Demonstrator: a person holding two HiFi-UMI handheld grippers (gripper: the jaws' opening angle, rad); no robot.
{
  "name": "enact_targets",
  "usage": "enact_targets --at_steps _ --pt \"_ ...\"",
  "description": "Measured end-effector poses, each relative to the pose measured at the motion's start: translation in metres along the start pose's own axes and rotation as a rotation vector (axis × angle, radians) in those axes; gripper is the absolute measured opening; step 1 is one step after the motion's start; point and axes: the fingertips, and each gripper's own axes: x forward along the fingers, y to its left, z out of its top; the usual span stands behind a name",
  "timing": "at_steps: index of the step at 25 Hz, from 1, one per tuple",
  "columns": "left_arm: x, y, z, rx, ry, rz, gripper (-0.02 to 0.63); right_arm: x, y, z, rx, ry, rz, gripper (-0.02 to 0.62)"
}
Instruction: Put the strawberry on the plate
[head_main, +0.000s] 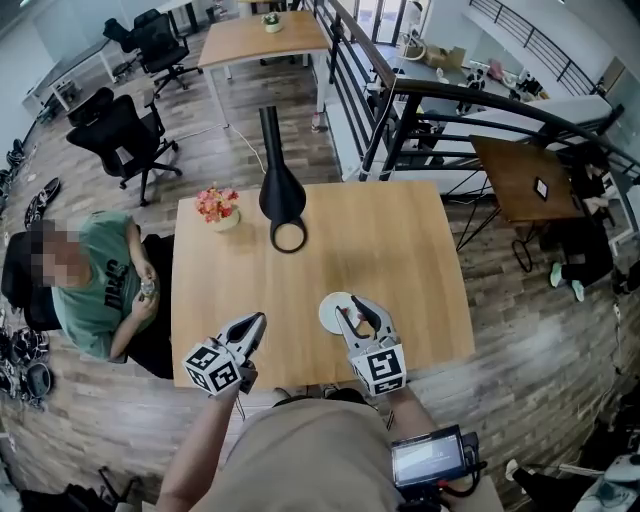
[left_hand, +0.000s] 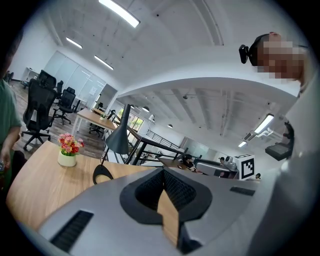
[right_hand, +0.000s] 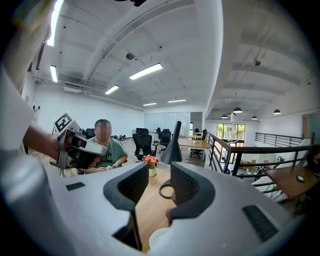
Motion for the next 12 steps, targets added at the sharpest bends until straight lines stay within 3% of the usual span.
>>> enact_targets --at_steps 12 --pt "-0.001 0.007 0.002 -0.008 -0.006 0.011 0.005 0.018 0.006 0.007 -0.022 -0.016 0.030 0.144"
